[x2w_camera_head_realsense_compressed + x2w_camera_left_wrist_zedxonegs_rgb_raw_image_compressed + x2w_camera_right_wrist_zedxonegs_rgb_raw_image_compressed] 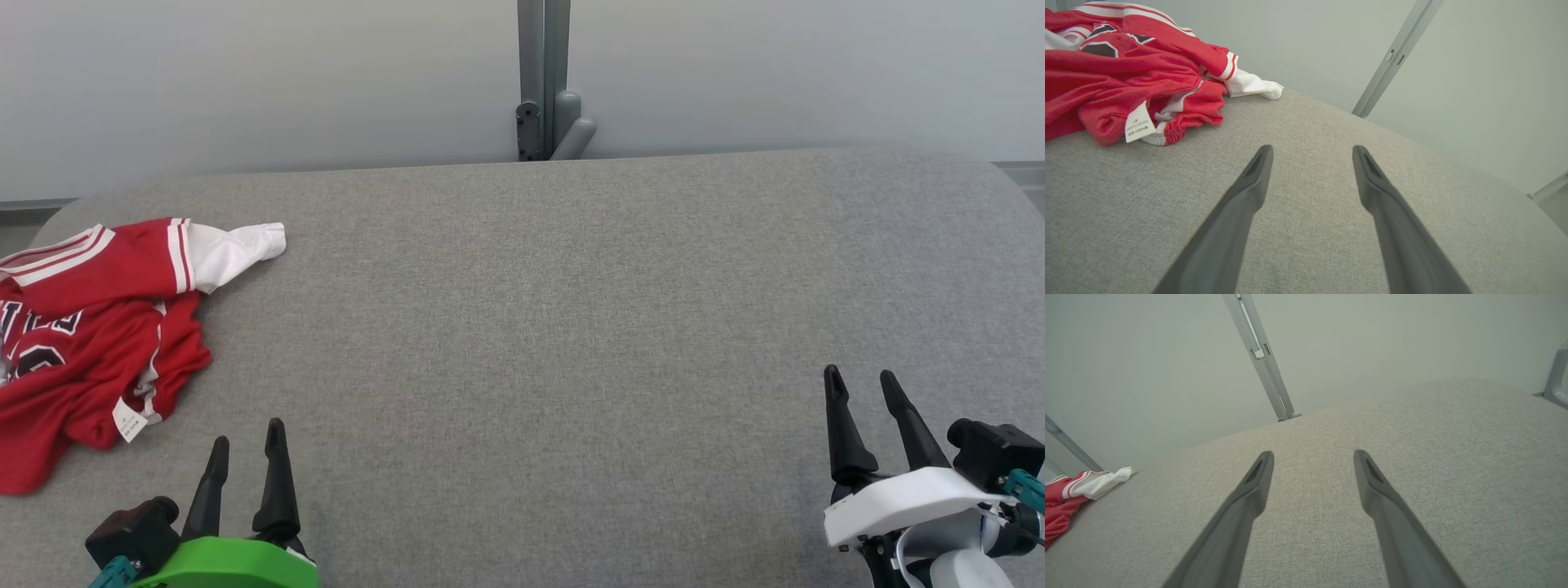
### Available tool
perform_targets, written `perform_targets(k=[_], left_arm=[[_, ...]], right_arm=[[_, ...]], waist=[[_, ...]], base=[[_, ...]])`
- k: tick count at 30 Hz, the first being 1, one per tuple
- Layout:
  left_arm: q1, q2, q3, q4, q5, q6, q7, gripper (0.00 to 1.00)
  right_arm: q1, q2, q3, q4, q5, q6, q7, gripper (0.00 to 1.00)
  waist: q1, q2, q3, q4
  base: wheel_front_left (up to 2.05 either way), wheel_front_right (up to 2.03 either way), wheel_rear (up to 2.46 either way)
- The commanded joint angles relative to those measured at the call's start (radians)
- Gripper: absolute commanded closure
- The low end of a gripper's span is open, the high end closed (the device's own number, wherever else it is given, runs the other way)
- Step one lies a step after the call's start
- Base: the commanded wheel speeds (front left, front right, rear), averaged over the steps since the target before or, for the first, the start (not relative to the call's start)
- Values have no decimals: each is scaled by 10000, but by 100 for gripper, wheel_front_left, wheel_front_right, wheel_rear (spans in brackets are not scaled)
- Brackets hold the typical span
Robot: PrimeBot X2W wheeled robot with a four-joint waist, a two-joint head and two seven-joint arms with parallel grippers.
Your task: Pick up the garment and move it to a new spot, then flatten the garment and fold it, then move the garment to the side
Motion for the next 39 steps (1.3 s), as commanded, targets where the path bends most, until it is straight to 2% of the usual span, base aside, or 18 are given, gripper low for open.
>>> perform_targets(k=[1,20,39], left_arm=[[23,70,81,-52,223,-20,-97,0],[126,79,325,39,1817,-53,-556,0],[144,85,361,236,2783,-11,-919,0]], right_arm=[[-16,-28,-58,-47,-233,4,-110,0],[-11,83,-325,35,-1716,5,-569,0],[50,79,-372,76,-2922,5,-924,0]], waist=[[0,20,3,0],[0,25,18,17],[0,30,36,35]], base=[[0,0,0],[0,0,0],[0,0,0]])
